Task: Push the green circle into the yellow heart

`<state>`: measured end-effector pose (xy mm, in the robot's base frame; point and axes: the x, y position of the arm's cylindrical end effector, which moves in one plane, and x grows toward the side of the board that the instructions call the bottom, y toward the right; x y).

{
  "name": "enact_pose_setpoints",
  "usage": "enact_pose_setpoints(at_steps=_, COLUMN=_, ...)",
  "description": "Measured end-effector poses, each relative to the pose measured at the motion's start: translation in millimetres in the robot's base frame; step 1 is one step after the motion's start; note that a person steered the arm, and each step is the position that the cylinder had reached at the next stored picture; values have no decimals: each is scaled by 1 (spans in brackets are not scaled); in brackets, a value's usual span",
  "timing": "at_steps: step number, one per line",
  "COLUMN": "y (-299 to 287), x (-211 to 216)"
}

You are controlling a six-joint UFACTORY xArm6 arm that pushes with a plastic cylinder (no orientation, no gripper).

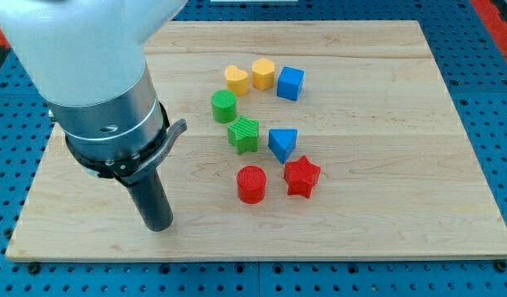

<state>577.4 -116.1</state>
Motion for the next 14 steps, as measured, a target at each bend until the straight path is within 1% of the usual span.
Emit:
enact_pose_setpoints(at_steps=1, y=-1, x=-64)
enact_pose_setpoints(at_steps=2, y=-2, x=-75)
enact_pose_setpoints(at_steps=3, y=-1, x=-75)
enact_pose_setpoints(at_steps=4, y=22, x=-83)
enact_pose_setpoints(at_steps=5, y=27, x=-90)
enact_pose_setpoints(at_steps=6, y=45, x=-90)
enact_pose_setpoints(at_steps=7, y=45, x=-92)
enact_pose_setpoints(at_steps=8, y=45, x=-112)
enact_pose_setpoints(at_steps=9, y=48, x=-121)
enact_pose_setpoints(at_steps=10, y=71, x=-121)
enact_pose_setpoints(at_steps=11, y=71, x=-122)
enact_pose_setpoints(at_steps=13, y=71, x=-165)
enact_pose_setpoints(at_steps=14, y=71, x=-165)
